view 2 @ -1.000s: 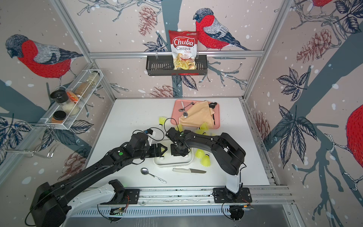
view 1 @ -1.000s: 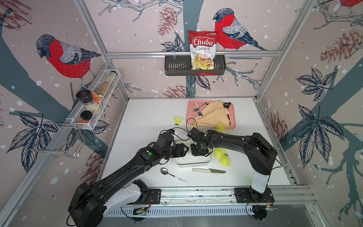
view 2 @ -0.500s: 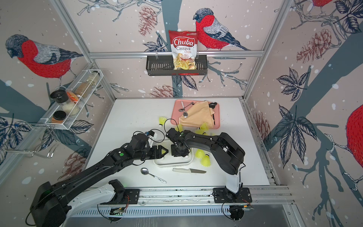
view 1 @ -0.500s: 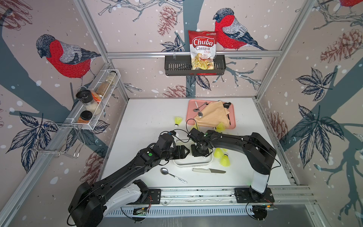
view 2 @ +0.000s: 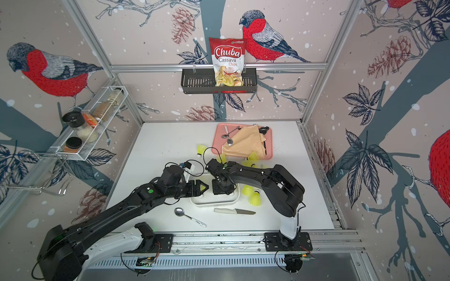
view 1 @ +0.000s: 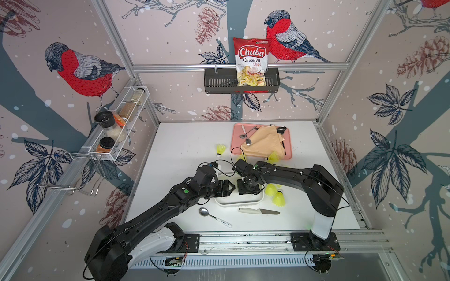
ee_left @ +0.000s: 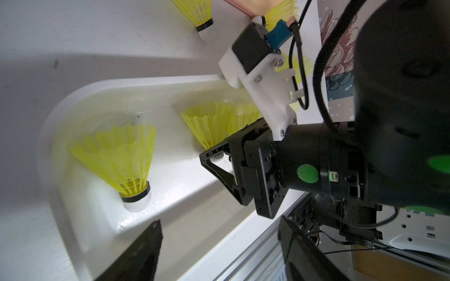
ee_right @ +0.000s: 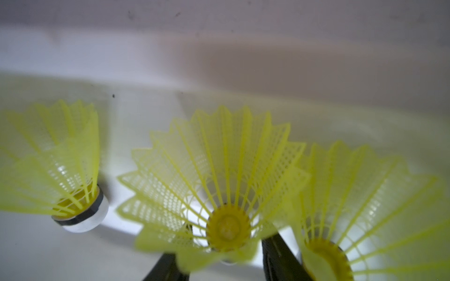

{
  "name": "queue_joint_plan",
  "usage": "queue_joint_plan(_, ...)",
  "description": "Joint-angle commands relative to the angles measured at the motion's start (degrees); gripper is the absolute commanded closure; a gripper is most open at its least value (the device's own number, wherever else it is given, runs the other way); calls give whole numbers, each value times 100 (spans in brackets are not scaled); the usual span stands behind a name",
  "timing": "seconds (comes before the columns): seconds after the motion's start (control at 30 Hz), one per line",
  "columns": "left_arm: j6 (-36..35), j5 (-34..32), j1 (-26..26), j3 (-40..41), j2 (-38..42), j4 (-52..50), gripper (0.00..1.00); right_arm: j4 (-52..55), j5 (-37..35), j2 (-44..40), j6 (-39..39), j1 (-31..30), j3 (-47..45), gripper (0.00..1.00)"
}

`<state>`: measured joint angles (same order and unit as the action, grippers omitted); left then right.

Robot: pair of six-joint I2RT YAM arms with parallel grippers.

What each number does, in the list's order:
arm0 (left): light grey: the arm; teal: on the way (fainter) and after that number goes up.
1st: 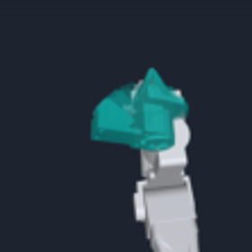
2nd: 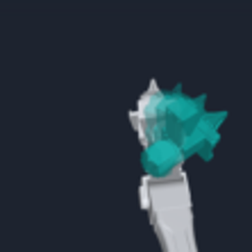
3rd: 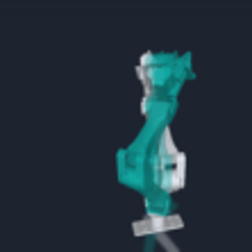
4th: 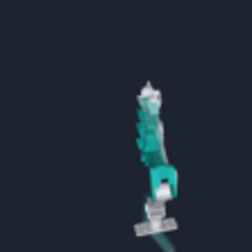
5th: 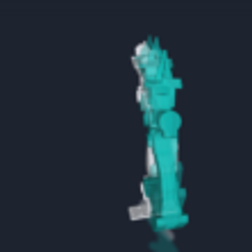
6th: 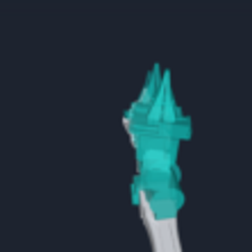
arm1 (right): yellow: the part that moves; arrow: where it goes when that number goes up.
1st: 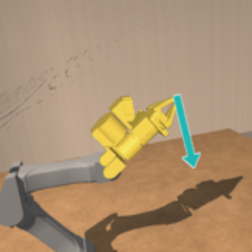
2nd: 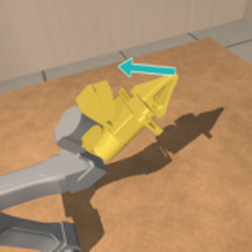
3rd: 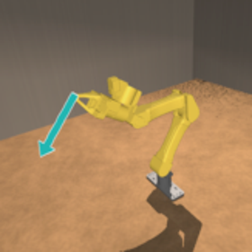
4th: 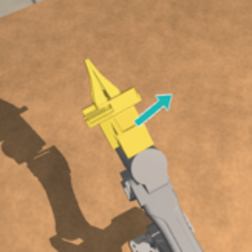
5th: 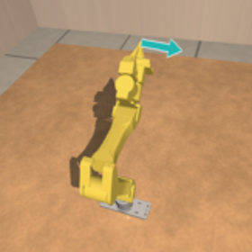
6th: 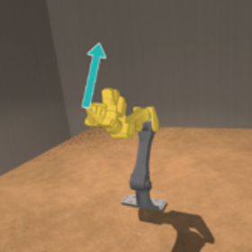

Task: Put the shuttlecocks into the storage box
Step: Place the shuttlecock in the storage box.

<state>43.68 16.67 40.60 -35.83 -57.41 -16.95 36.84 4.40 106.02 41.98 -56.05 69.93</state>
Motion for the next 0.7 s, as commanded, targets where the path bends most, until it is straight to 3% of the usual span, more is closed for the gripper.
queue_joint_plan(0.0,50,-4,1,-29,37,206,22,152,-110,-95,21,-34,28,52)
queue_joint_plan(0.4,103,-139,1,-231,81,109,22,513,-280,-479,160,-69,193,50)
queue_joint_plan(0.67,-151,-557,-72,-1281,-94,-333,22,1137,-527,-803,72,348,1155,43)
